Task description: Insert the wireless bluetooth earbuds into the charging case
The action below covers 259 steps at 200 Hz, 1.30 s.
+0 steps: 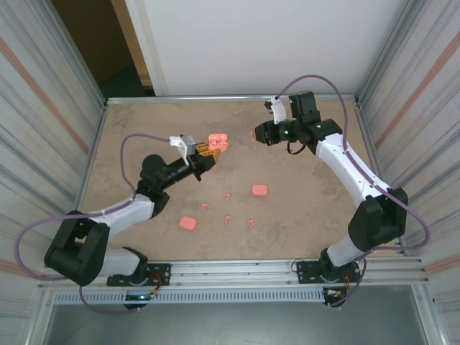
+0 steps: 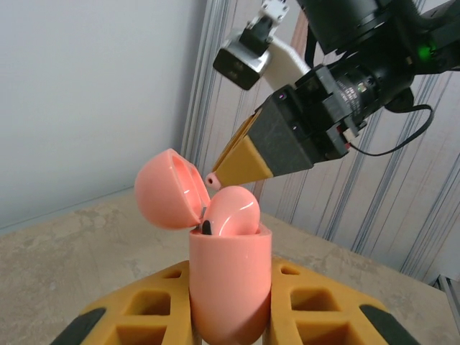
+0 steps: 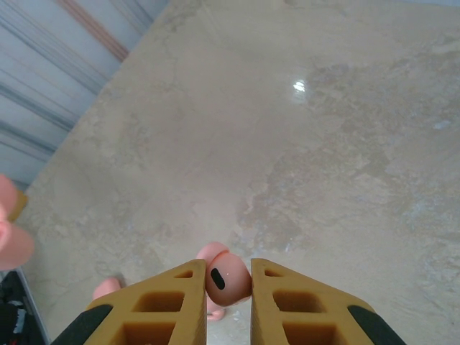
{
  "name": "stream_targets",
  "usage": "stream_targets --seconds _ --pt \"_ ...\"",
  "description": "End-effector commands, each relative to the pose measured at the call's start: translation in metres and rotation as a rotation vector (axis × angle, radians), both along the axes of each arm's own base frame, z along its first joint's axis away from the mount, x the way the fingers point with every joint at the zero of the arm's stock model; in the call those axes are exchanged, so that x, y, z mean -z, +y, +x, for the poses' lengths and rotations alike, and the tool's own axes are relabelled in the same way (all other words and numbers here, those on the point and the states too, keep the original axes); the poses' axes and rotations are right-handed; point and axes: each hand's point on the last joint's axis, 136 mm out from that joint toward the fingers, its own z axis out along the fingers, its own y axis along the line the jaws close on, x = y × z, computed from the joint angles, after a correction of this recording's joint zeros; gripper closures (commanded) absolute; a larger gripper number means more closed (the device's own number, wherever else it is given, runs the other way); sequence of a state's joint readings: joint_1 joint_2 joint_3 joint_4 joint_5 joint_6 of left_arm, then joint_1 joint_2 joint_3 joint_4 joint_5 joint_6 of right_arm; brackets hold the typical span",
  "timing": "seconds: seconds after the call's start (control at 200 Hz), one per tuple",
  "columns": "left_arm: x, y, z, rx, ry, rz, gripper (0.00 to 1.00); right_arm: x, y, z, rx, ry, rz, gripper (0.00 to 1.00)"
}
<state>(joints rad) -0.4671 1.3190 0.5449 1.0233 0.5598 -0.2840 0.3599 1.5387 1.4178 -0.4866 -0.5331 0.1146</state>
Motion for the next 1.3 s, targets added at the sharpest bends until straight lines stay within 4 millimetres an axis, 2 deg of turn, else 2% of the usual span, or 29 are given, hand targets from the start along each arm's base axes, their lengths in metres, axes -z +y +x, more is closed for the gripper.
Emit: stream_targets --seconds 0.0,0.346,0.641,0.922,1.293 --pt "-0.023 -0.006 -0.004 0.04 -0.057 -0.052 1.0 -0.03 0.009 -0.013 -0.065 -0.107 0.031 0.82" --pt "-0.018 -0.016 -0.001 0.086 -0.023 -0.074 1.0 -0.06 0.029 -0.034 -0.163 -0.258 0.051 0.82" --pt "-0.016 -0.019 -0.004 0.102 -0.015 -0.075 1.0 -0.072 0.041 -0.045 -0.212 -0.343 0.041 0.82" --pt "-0.018 -0.021 -0.005 0.107 -0.019 -0.076 1.0 -0.067 0.054 -0.051 -0.252 -0.36 0.024 0.82" --pt "-0.019 -0.021 -0.005 0.106 -0.017 -0.08 1.0 -0.047 0.062 -0.051 -0.275 -0.33 -0.01 0.82"
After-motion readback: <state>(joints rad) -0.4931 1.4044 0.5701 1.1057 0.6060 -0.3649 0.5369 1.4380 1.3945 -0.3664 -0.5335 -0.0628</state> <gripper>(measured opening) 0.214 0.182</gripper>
